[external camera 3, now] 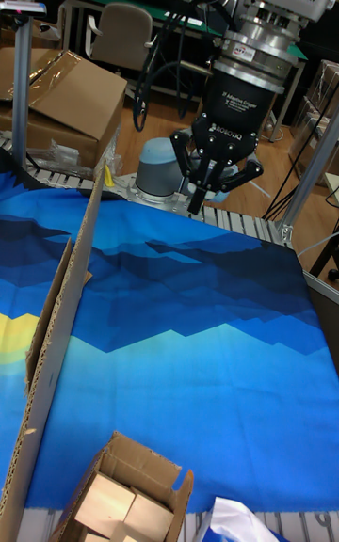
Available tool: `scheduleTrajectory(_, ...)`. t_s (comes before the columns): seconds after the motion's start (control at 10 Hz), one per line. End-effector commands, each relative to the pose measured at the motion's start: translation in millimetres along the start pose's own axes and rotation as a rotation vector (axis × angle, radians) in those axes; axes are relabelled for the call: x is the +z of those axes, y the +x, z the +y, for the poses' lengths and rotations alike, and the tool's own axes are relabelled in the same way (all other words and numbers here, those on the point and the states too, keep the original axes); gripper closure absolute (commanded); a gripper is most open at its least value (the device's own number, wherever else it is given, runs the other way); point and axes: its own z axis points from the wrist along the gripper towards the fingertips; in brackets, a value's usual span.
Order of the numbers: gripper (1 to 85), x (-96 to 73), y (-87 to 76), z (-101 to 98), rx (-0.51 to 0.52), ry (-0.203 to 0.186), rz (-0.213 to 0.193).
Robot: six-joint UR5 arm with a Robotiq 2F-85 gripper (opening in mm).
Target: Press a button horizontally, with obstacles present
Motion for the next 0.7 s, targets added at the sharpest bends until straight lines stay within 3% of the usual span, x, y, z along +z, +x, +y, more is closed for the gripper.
scheduleTrajectory(0.0,84.7,-16.2,5.9,-21.5,-0.049,0.0,0.066)
scheduleTrajectory(0.3,84.7,-44.9,-5.0,-78.6,-0.144,-0.051,0.141)
scheduleTrajectory(0.6,84.7,-50.6,-19.3,-144.5,-0.247,-0.067,0.157)
